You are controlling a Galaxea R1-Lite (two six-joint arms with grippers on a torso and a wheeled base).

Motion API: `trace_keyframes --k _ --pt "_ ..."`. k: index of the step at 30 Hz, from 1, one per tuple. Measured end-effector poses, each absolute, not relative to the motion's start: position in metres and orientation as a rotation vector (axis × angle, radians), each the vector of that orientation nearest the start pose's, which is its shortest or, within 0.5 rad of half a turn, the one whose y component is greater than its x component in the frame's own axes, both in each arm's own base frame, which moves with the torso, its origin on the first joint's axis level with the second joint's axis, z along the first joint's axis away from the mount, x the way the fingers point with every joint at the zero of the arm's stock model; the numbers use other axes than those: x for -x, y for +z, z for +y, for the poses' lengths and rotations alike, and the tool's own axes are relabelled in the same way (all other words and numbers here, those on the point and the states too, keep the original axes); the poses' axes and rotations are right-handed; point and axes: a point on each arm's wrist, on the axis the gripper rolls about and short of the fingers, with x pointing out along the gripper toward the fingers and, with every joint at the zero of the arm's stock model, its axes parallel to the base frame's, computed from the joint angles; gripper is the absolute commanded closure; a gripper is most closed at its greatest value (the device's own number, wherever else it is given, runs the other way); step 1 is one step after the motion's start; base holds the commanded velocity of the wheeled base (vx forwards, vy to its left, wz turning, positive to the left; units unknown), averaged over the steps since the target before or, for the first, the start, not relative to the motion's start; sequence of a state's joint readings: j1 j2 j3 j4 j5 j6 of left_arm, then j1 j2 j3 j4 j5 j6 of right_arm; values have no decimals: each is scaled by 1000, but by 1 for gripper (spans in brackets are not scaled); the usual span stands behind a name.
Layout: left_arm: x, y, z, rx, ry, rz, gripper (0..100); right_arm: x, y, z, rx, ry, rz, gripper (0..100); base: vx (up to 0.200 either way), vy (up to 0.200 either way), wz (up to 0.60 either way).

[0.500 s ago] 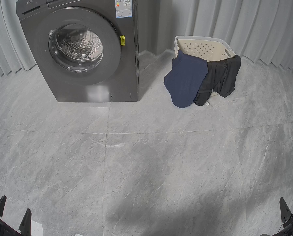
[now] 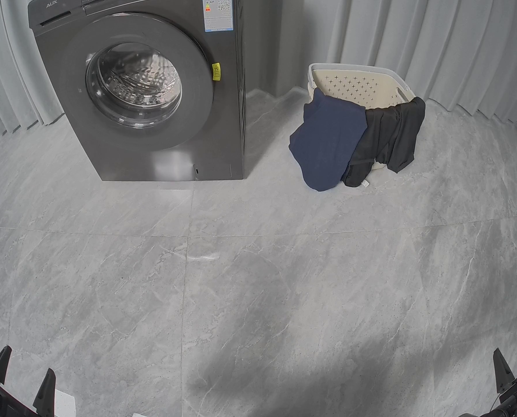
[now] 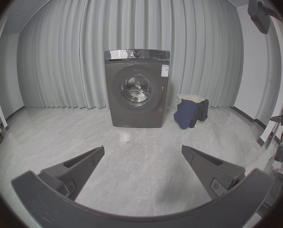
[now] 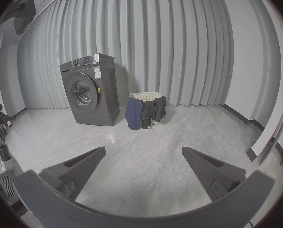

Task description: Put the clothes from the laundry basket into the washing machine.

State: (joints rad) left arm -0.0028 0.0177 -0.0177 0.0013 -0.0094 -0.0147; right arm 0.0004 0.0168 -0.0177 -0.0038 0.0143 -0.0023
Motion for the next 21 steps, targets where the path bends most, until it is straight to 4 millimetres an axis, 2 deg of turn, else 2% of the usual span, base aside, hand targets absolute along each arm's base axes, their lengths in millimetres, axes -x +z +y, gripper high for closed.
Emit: trace_keyframes --k 21 --pt "23 81 0 23 -12 2 0 23 81 0 4 16 -5 0 200 0 0"
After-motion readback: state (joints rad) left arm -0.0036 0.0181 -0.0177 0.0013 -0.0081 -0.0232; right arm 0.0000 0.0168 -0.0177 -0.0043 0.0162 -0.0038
